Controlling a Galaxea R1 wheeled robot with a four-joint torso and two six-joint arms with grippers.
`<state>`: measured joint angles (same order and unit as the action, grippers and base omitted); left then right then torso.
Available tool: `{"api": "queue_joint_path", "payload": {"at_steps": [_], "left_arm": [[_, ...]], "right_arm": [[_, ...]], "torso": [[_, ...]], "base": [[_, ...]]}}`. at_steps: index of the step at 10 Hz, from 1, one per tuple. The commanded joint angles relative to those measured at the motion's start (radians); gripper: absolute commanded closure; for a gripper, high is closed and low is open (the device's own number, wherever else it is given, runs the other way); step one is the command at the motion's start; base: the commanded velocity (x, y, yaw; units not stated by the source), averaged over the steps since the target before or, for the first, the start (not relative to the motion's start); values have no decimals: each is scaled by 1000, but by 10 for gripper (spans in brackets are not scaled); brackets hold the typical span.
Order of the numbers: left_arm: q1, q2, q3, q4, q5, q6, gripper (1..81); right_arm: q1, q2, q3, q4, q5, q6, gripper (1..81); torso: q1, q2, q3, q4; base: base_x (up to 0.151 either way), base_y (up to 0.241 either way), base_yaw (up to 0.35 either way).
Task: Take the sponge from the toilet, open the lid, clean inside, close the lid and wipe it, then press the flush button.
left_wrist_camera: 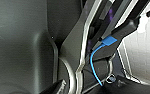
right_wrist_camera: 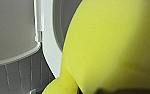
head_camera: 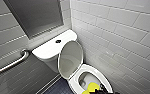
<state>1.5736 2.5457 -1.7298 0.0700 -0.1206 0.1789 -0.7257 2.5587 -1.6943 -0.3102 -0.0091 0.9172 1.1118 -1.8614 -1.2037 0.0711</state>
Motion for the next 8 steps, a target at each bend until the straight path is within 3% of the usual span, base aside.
{"api": "queue_joint_path", "payload": {"at_steps": [1,8], "left_arm": [[19,-19,30,8,84,4,10],[-2,-42,36,10,81,5,10]], "right_arm": [[47,-163,152,-20,-66,0,811],[-131,-470,252,-23,49,-1,811]], "torso": [[0,0,0,0],[0,0,0,0]], "base": [[0,0,0],[0,0,0]]}}
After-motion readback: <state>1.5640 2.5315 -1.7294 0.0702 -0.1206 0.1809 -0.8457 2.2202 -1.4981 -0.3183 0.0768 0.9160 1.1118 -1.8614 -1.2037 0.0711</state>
